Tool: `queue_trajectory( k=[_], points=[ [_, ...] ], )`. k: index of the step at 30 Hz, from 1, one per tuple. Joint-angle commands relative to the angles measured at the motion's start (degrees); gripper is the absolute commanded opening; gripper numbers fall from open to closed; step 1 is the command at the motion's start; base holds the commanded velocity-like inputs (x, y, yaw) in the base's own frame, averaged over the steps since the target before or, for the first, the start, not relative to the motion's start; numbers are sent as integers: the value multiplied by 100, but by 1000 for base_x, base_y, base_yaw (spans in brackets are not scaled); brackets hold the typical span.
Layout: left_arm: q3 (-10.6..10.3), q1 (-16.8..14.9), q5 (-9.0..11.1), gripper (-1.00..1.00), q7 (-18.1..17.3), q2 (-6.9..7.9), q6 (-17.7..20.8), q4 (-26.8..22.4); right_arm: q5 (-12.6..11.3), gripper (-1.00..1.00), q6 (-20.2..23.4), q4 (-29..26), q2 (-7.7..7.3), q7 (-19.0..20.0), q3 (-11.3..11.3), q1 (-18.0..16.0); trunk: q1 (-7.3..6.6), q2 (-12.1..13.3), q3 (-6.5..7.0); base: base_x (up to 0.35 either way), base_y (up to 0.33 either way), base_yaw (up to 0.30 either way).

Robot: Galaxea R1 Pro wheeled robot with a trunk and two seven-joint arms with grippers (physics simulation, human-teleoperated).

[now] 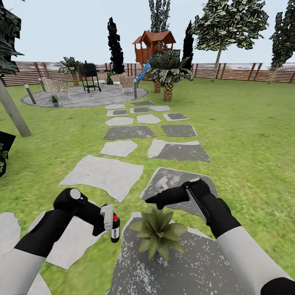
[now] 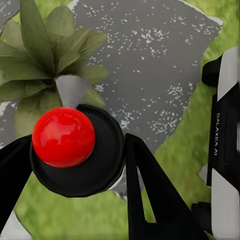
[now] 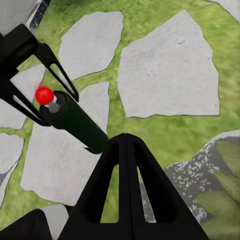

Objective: Pick up the pesticide atomizer in the garden and spray insectifuge to fully cover both potted plants in the garden.

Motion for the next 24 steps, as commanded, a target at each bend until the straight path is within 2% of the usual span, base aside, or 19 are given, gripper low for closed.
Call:
queue_trajectory(
  k=[1, 8, 13, 14, 15, 16, 17, 19, 22, 24],
  points=[
    [-54, -20, -31, -100, -31, -3, 62, -7, 9, -100, 32, -5, -2, 9, 15, -6, -1, -3, -5, 0, 0, 0],
    [-461, -123, -31, -100, -31, -25, 87, -7, 19, -100, 33, -15, 36, 4, 40, -8, -1, -3, -5, 0, 0, 0],
    [-543, -136, -43, -100, -31, -96, 121, 2, 15, -100, 33, -34, 150, 5, 42, -6, -1, -3, -5, 0, 0, 0],
    [-545, -137, -101, -100, -31, -120, 124, 2, 15, -100, 33, -35, 161, 5, 42, -7, -1, -3, -5, 0, 0, 0],
    [-546, -137, -235, -100, -31, -153, 130, 2, 14, -100, 33, -36, 169, 4, 42, -5, -1, -3, -5, 0, 0, 0],
    [-548, -138, -606, -100, -31, -235, 141, 10, 13, -100, 33, -36, 175, 4, 42, -6, -1, -3, -5, 0, 0, 0],
    [-548, -138, -734, -100, -31, -266, 148, 16, 13, -100, 33, -37, 176, 4, 42, -7, -1, -3, -5, 0, 0, 0],
    [-549, -138, -1261, -100, -31, -430, 172, 73, 13, -100, 33, -39, 180, 6, 42, -5, -1, -3, -5, 0, 0, 0],
    [-549, -138, -1497, -100, -31, -565, 181, 113, 13, -100, 33, -44, 181, 5, 42, -5, -1, -3, -5, 0, 0, 0],
    [-549, -138, -1539, -100, -31, -594, 182, 120, 13, -100, 33, -48, 181, 7, 42, -4, -1, -3, -5, 0, 0, 0]
  ],
)
